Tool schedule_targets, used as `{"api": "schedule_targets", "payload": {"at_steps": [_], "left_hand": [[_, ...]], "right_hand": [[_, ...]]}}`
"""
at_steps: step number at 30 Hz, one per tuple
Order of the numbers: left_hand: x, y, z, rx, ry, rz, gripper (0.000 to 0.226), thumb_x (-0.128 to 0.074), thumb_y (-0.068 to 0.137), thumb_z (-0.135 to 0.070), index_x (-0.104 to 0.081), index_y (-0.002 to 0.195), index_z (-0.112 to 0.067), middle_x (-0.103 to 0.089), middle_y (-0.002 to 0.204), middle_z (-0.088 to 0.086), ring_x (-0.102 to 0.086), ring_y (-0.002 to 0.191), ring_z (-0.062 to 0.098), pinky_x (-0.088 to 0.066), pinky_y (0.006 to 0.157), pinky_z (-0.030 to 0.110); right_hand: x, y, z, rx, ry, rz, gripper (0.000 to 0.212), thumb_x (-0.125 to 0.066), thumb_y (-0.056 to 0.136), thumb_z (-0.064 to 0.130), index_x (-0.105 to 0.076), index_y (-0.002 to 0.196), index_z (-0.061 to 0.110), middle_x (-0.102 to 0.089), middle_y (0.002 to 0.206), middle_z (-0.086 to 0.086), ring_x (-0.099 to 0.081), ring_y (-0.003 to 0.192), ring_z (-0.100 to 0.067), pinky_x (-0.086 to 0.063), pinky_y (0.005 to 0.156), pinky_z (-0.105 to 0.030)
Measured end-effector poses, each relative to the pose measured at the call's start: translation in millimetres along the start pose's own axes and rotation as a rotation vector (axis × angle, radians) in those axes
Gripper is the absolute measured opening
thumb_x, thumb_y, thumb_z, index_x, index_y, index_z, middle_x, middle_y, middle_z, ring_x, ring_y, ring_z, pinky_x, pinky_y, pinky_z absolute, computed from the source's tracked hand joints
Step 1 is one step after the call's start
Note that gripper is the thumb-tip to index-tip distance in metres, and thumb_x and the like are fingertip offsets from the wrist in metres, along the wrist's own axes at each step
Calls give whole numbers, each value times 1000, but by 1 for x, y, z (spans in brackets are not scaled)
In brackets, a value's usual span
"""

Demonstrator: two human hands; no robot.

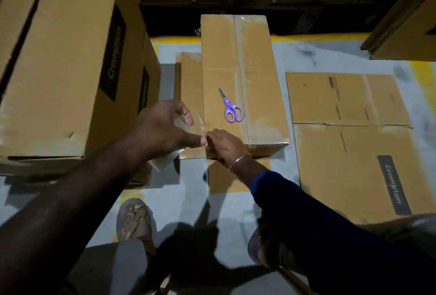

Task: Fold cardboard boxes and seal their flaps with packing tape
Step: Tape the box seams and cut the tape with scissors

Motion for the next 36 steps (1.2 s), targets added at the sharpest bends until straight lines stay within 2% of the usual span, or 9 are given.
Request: {"api": "schedule_targets", "payload": {"at_steps": [3, 6, 9, 12, 15, 20, 26, 32, 36], "left_hand": [[-5, 14, -3, -4, 28, 16, 44, -96, 67, -36, -66, 95, -21, -66, 102, -5, -59, 88, 14, -48, 72, 31], [-11, 25, -7, -55, 72, 1, 43, -96, 65, -39, -65, 92, -24, -66, 113, -3, -59, 97, 19, -51, 80, 34], [-17, 29, -11, -91, 98, -9, 42, -96, 65, -40, -64, 90, -26, -65, 115, -5, -59, 96, 17, -47, 71, 30], [-23, 30, -13, -122, 142, -15, 42, -95, 67, -40, -63, 92, -27, -63, 109, -7, -55, 85, 7, -40, 63, 29], [-27, 30, -12, -123, 188, -19, 43, -94, 67, -40, -61, 92, -28, -63, 101, -10, -54, 82, 5, -36, 59, 28], [-25, 32, -10, -130, 252, -9, 43, -93, 68, -43, -59, 92, -31, -65, 103, -6, -59, 82, 11, -37, 60, 28], [-26, 37, -8, -159, 268, -11, 45, -93, 65, -46, -60, 91, -31, -69, 109, -3, -62, 89, 14, -44, 66, 28], [-25, 40, -9, -160, 269, 2, 46, -94, 64, -47, -61, 90, -30, -68, 109, -2, -60, 81, 13, -44, 64, 30], [-27, 40, -10, -170, 265, 9, 45, -94, 64, -46, -60, 91, -32, -67, 113, -1, -60, 85, 15, -43, 65, 31]], "right_hand": [[8, -14, -23, -18, -9, -57, 4, -59, 81, 18, -59, 85, 16, -58, 79, -7, -58, 71, -33, -25, 60, -32], [13, -29, -52, -159, 42, -35, 24, -75, 85, 39, -55, 85, 25, -59, 88, 3, -58, 81, -24, -30, 61, -31], [14, -32, -62, -200, 4, -15, 28, -73, 86, 45, -52, 86, 27, -60, 91, 5, -60, 84, -23, -32, 61, -31], [13, -21, -55, -248, -67, 51, 15, -65, 87, 35, -54, 94, 26, -62, 99, -1, -63, 89, -32, -35, 64, -32], [9, -13, -46, -310, -170, 103, 21, -64, 86, 28, -56, 105, 22, -63, 106, -4, -66, 92, -34, -36, 66, -33], [1, -10, -27, -291, -277, 90, 32, -72, 84, 24, -57, 112, 18, -63, 104, -6, -65, 89, -32, -33, 67, -35], [5, -7, -22, -215, -261, 97, 23, -65, 90, 21, -58, 113, 19, -63, 104, -6, -63, 91, -32, -34, 67, -35], [31, -35, -74, -303, -163, 121, 36, -65, 89, 53, -59, 107, 23, -69, 109, -3, -66, 100, -31, -41, 69, -35], [51, -62, -119, -448, -188, 160, 32, -68, 85, 53, -57, 96, 25, -70, 106, -5, -67, 97, -32, -40, 68, -34]]}}
Point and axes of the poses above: each hand's wrist, its own y-axis towards the middle knuckle, its own x-axis out of the back of the hand, z = x × y, the point moved 1 cm from there along y, towards the middle knuckle
